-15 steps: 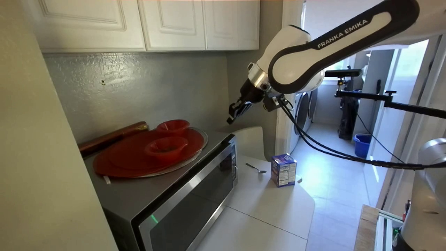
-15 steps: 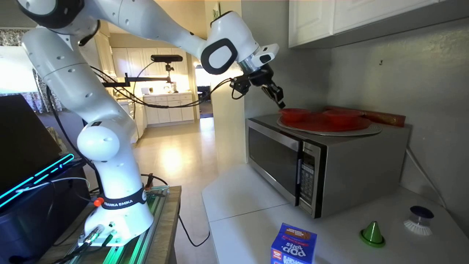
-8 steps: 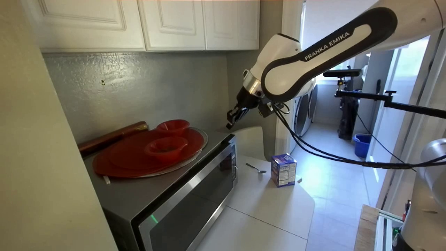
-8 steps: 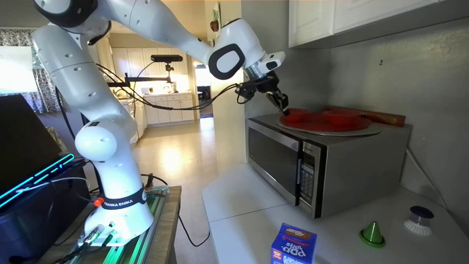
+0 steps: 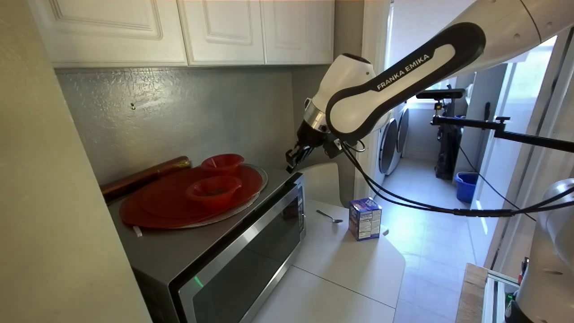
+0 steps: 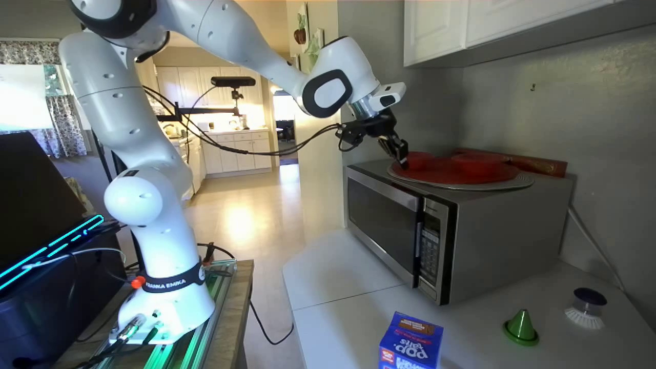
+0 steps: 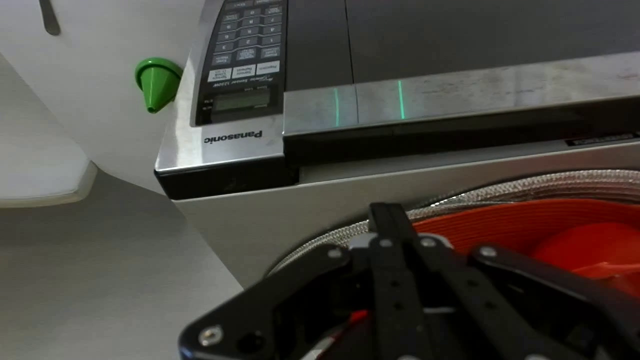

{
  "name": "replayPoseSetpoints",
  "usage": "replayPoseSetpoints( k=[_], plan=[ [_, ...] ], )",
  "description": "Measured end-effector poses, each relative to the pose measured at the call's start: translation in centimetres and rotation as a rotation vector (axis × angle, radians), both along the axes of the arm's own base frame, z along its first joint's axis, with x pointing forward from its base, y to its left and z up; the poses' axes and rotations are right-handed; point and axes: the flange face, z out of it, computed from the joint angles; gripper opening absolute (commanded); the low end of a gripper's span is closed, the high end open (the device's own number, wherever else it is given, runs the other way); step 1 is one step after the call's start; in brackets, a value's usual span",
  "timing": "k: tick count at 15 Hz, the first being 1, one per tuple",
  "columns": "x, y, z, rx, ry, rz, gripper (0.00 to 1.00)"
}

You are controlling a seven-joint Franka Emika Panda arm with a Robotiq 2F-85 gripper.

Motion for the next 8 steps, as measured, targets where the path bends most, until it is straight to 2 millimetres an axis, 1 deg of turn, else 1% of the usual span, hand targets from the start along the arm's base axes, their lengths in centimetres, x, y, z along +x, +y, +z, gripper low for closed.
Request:
replayPoseSetpoints(
  k=[8],
  plan=[
    [2.4,0.1,-2.4,-0.013,0.009,-0.031,0.00]
  ],
)
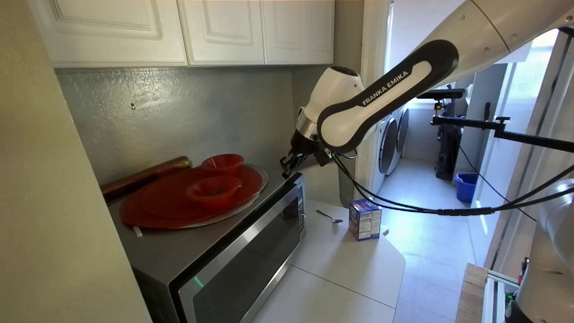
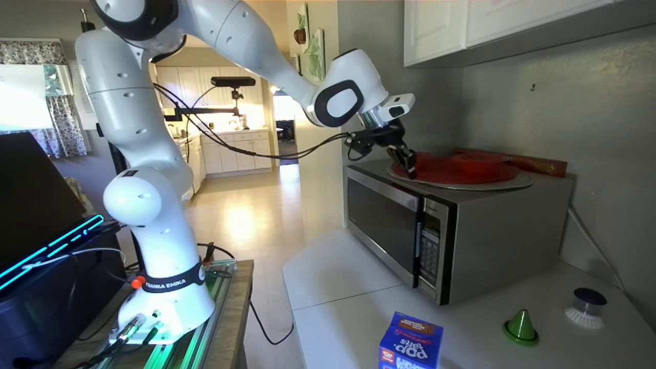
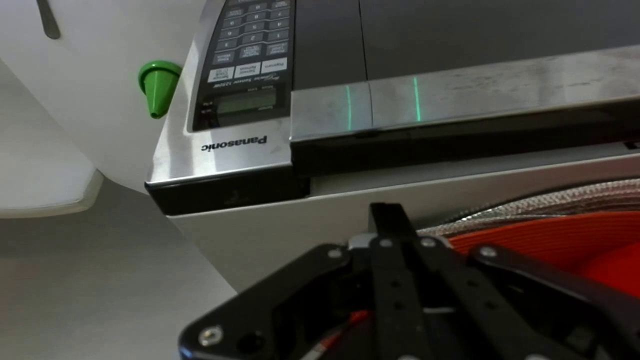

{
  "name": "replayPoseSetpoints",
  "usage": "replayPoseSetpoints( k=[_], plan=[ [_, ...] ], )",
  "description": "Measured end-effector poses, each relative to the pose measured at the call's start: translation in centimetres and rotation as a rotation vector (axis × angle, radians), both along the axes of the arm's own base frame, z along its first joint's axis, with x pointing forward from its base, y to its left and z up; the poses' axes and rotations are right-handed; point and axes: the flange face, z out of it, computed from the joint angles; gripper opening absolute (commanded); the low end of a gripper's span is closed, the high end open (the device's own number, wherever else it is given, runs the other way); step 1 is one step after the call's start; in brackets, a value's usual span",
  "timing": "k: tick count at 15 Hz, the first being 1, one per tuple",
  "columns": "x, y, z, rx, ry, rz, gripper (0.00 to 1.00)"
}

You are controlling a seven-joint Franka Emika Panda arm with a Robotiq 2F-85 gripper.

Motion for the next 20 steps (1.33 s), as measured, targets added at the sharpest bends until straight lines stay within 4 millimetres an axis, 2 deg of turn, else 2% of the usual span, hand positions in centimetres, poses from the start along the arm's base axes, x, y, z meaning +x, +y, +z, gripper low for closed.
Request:
replayPoseSetpoints(
  k=[14,20],
  plan=[
    [2.3,0.5,-3.5,-0.020,0.008,-0.021,0.00],
    [2.3,0.5,-3.5,-0.023,0.007,-0.019,0.00]
  ],
)
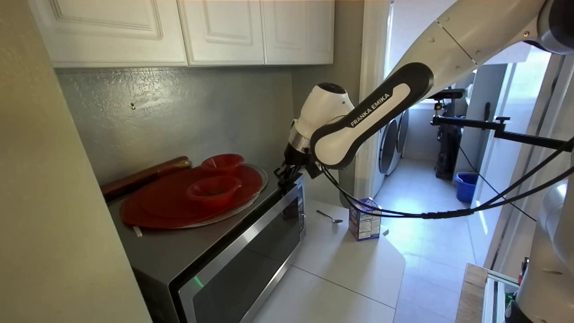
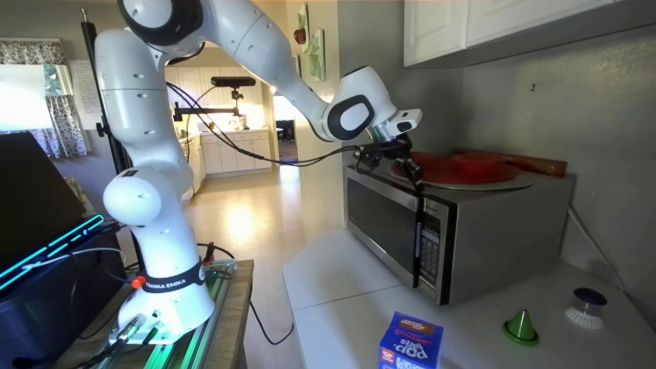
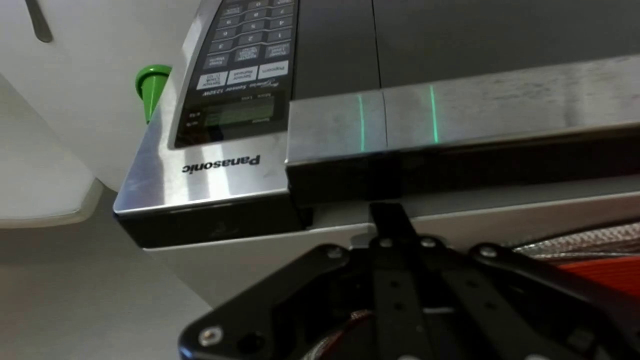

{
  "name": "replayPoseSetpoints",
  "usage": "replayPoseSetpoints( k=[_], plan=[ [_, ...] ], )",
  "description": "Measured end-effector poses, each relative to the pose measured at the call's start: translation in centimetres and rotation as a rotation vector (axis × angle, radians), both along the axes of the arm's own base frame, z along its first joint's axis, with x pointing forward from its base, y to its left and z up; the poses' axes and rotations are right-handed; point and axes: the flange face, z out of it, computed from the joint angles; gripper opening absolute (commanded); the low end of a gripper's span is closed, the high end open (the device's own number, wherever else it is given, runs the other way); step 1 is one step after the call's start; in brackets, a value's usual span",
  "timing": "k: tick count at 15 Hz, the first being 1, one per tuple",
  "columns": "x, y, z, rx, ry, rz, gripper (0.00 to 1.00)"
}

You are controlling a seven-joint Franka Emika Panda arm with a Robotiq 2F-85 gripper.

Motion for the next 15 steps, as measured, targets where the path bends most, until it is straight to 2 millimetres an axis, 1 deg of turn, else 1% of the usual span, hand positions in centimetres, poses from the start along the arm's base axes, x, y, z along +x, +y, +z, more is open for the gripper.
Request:
replayPoseSetpoints(
  k=[3,6,9,11,13,15],
  plan=[
    [-0.4,-0.1,0.0,-0.010,0.021,0.002,0.00],
    [-2.1,-0.7,0.3,-0.028,0.085,-0.008,0.00],
    [-5.1,-1.9,1.4,-0.047,0.158,-0.019,0.00],
    [-7.5,-2.8,2.4,-0.059,0.225,-0.015,0.00],
    [-9.8,-3.3,3.7,-0.058,0.284,-0.002,0.00],
    [-11.5,-3.6,5.2,-0.046,0.305,0.004,0.00]
  ],
)
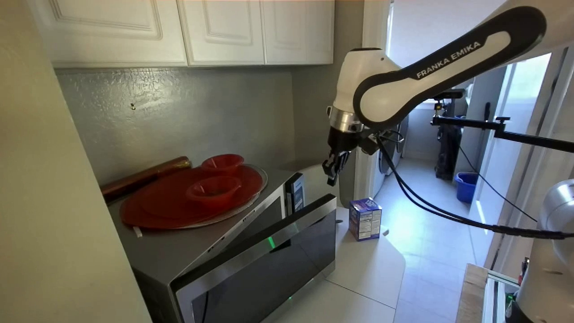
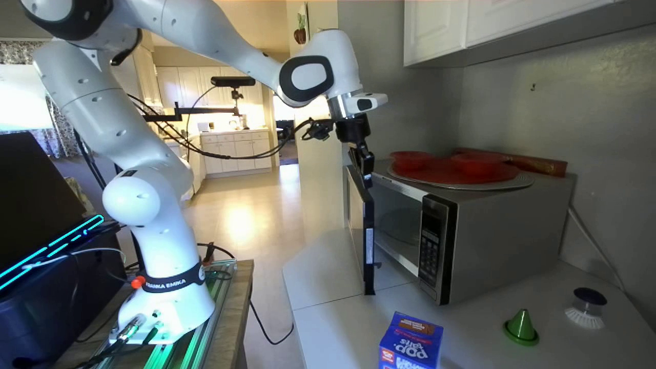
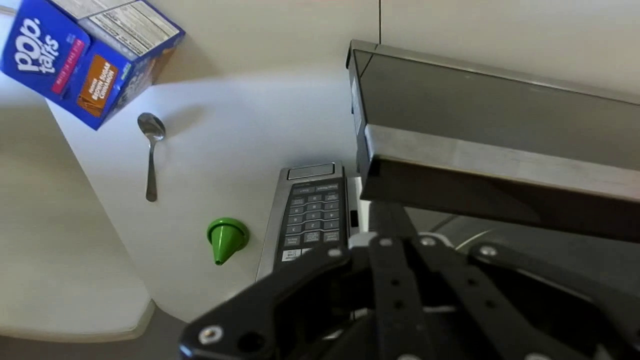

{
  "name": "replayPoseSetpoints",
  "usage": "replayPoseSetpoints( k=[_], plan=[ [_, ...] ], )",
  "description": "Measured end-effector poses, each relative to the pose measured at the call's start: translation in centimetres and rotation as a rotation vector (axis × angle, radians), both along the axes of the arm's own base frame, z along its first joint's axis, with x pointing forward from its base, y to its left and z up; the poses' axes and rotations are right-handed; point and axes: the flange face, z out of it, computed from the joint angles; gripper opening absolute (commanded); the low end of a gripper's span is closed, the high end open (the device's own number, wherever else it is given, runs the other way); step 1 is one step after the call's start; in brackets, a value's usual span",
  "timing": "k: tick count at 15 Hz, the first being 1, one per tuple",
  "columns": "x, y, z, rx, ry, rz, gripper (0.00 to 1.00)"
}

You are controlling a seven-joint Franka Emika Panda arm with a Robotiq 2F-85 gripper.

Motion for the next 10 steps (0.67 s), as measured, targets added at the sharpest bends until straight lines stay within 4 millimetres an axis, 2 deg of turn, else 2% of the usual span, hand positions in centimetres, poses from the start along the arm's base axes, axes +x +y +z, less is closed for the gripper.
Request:
replayPoseSetpoints(
  k=[3,5,7,10],
  plan=[
    [-1.1,0.0,1.9,0.016,-0.020,-0.006,0.00],
    [-1.2,0.1,2.3,0.016,-0.033,-0.004,0.00],
    [-1.0,0.5,1.8,0.014,-0.044,0.004,0.00],
    [-0.9,1.3,0.1,0.006,-0.038,0.022,0.00]
  ],
)
